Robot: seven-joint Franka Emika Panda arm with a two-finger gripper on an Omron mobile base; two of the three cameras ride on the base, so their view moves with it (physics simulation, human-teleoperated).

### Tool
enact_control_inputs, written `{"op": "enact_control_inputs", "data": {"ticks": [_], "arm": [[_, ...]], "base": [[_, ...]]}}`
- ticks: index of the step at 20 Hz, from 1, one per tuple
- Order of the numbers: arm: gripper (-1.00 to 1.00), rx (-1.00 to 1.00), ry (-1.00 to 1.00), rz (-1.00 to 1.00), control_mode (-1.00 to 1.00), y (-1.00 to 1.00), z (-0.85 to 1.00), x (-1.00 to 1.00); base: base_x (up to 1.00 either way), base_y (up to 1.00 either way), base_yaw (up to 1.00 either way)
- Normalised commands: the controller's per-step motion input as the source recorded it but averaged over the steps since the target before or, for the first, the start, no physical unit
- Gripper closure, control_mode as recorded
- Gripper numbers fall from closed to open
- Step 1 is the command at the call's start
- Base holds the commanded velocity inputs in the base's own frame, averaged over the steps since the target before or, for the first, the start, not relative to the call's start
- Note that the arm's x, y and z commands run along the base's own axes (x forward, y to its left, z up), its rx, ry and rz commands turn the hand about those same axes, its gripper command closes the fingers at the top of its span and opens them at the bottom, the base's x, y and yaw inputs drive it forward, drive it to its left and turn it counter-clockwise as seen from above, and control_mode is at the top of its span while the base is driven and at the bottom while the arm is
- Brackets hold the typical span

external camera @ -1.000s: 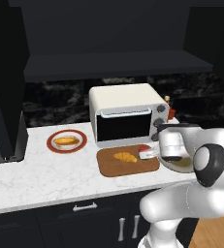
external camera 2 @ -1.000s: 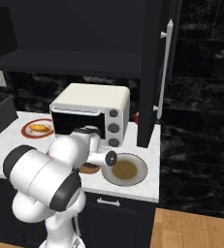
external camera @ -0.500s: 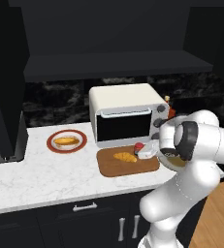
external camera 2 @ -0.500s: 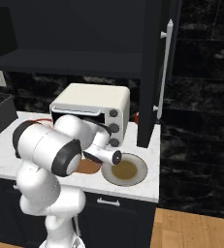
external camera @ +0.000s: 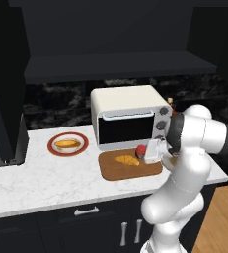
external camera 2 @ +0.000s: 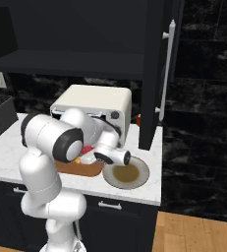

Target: From the different types of pastries on the counter, select a croissant and place it on the cutting board. Then retrieve a jar of jam from the cabinet and place it alongside the croissant on the cutting board.

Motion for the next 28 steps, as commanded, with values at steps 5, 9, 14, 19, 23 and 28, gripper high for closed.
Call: {"op": "enact_control_inputs", "data": {"ticks": [5,9,14,19,23,28], "arm": [[-1.0,-0.1,-0.16,0.24,-1.0,-0.06,0.0,0.0],[-1.0,-0.11,-0.15,0.23,-1.0,0.0,0.09,0.0],[-1.0,-0.14,-0.15,0.17,-1.0,0.0,0.38,0.0],[-1.0,-0.15,-0.19,0.06,-1.0,0.0,0.67,-0.15],[-1.0,-0.11,-0.13,0.0,-1.0,-0.09,0.61,-0.47],[-1.0,-0.14,-0.14,-0.02,-1.0,-0.02,0.46,-0.8]], "base": [[0.0,0.0,0.0],[0.0,0.0,0.0],[0.0,0.0,0.0],[0.0,0.0,0.0],[0.0,0.0,0.0],[0.0,0.0,0.0]]}}
